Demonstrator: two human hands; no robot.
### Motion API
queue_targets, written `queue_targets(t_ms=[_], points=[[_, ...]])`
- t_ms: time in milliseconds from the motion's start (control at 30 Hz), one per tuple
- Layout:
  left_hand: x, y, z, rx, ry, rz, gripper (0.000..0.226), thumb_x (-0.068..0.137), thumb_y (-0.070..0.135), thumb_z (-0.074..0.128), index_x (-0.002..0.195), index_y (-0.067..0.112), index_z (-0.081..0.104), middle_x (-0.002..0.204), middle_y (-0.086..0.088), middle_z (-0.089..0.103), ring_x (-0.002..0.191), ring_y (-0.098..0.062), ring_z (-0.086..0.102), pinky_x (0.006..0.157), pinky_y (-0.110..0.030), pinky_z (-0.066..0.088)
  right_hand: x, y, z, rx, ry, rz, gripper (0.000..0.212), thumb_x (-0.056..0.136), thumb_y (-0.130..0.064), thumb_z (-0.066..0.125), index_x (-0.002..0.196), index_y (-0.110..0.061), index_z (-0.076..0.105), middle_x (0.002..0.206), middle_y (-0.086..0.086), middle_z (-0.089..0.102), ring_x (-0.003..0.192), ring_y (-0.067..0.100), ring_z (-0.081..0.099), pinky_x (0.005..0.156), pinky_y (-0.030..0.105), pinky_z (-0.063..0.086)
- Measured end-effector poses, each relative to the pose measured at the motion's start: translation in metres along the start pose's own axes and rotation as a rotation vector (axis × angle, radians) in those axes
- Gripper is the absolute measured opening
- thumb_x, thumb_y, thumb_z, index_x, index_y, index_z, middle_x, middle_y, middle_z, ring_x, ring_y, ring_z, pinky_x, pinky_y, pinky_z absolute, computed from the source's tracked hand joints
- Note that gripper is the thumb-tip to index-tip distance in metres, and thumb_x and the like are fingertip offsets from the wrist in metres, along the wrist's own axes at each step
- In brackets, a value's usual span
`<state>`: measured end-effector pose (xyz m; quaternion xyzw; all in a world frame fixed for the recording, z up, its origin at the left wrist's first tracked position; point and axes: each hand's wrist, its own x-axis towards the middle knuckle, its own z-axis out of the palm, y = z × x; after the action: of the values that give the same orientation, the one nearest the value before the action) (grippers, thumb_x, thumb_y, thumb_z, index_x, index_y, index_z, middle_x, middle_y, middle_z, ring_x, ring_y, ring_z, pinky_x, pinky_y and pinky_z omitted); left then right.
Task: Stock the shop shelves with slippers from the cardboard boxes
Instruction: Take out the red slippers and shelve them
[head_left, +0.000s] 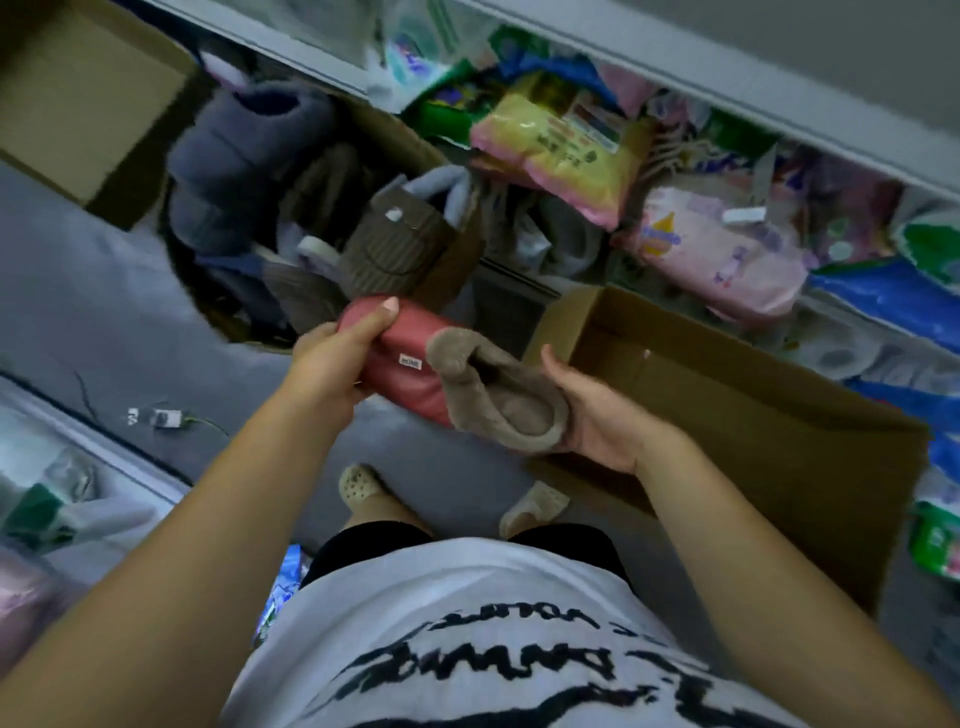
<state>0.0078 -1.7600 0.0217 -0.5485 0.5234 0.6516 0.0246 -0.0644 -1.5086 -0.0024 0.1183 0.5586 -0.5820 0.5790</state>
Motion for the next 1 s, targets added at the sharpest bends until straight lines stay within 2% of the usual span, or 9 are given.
queue_targets(t_ms=[167,200,400,500,600,667,767,833,1000], points=[[0.033,0.034,-0.133,-0.125,0.132,0.040,0.061,0.078,0.038,0.086,0.125,0.008,0.059,0.111,-0.011,0.072,0.091,-0.023,0.074,0.070,-0.036,0.062,0.055,-0.014,0.127,-0.303,0.469,-0.406,0.039,0.089,-0.050,0.071,0.120,-0.027,0.067,0.119,-0.007,0.068,0.114,0.010,0.063,0.095,0.026,0.052],[0.037,0.040,-0.157,-0.142,0.154,0.059,0.060,0.080,0.036,0.085,0.125,0.007,0.058,0.112,-0.012,0.071,0.091,-0.023,0.073,0.068,-0.036,0.061,0.065,-0.019,0.157,-0.359,0.483,-0.500,0.034,0.090,-0.047,0.072,0.118,-0.027,0.068,0.118,-0.008,0.068,0.112,0.006,0.062,0.095,0.025,0.052],[0.056,0.072,-0.278,-0.177,0.217,0.176,0.042,0.085,0.034,0.081,0.114,0.011,0.062,0.102,-0.007,0.072,0.085,-0.019,0.072,0.061,-0.028,0.059,0.133,-0.055,0.327,-0.567,0.200,-0.538,0.043,0.088,-0.047,0.073,0.122,-0.020,0.067,0.118,-0.004,0.070,0.112,0.011,0.065,0.100,0.036,0.055],[0.066,0.084,-0.318,-0.209,0.223,0.184,0.040,0.084,0.037,0.081,0.110,0.011,0.068,0.097,-0.008,0.075,0.084,-0.020,0.074,0.064,-0.030,0.060,0.160,-0.069,0.380,-0.593,0.120,-0.571,0.023,0.092,-0.044,0.071,0.089,-0.021,0.071,0.088,-0.008,0.075,0.086,0.007,0.071,0.079,0.029,0.058],[0.085,0.098,-0.353,-0.281,0.234,0.158,0.037,0.084,0.044,0.079,0.102,0.012,0.072,0.090,-0.006,0.077,0.080,-0.018,0.076,0.062,-0.029,0.059,0.184,-0.086,0.420,-0.651,0.070,-0.572,0.055,0.089,-0.063,0.065,0.093,-0.009,0.072,0.087,0.012,0.076,0.084,0.025,0.074,0.078,0.042,0.060],[0.100,0.112,-0.372,-0.322,0.235,0.149,0.033,0.086,0.044,0.077,0.097,0.012,0.073,0.082,-0.003,0.077,0.074,-0.015,0.075,0.060,-0.026,0.058,0.201,-0.101,0.441,-0.679,0.004,-0.565,0.067,0.088,-0.068,0.061,0.094,-0.003,0.070,0.084,0.019,0.073,0.075,0.023,0.070,0.071,0.040,0.055],[0.126,0.138,-0.394,-0.366,0.237,0.145,0.035,0.086,0.043,0.078,0.097,0.011,0.073,0.079,-0.001,0.078,0.074,-0.013,0.075,0.062,-0.027,0.059,0.232,-0.131,0.468,-0.664,-0.053,-0.540,0.056,0.093,-0.061,0.060,0.093,-0.006,0.074,0.078,0.012,0.073,0.070,0.015,0.064,0.065,0.035,0.050],[0.149,0.164,-0.408,-0.384,0.237,0.145,0.040,0.085,0.044,0.078,0.102,0.008,0.072,0.082,-0.003,0.078,0.074,-0.013,0.076,0.061,-0.027,0.059,0.260,-0.156,0.488,-0.670,-0.066,-0.551,0.065,0.085,-0.072,0.060,0.092,-0.009,0.074,0.086,0.013,0.076,0.077,0.021,0.070,0.073,0.040,0.054],[0.207,0.276,-0.453,-0.335,0.246,0.156,0.035,0.083,0.040,0.081,0.098,0.010,0.070,0.088,-0.005,0.076,0.072,-0.016,0.074,0.061,-0.032,0.061,0.328,-0.257,0.553,-0.650,-0.080,-0.677,0.071,0.089,-0.063,0.064,0.090,0.008,0.065,0.075,0.003,0.057,0.071,0.013,0.051,0.067,0.033,0.038]])
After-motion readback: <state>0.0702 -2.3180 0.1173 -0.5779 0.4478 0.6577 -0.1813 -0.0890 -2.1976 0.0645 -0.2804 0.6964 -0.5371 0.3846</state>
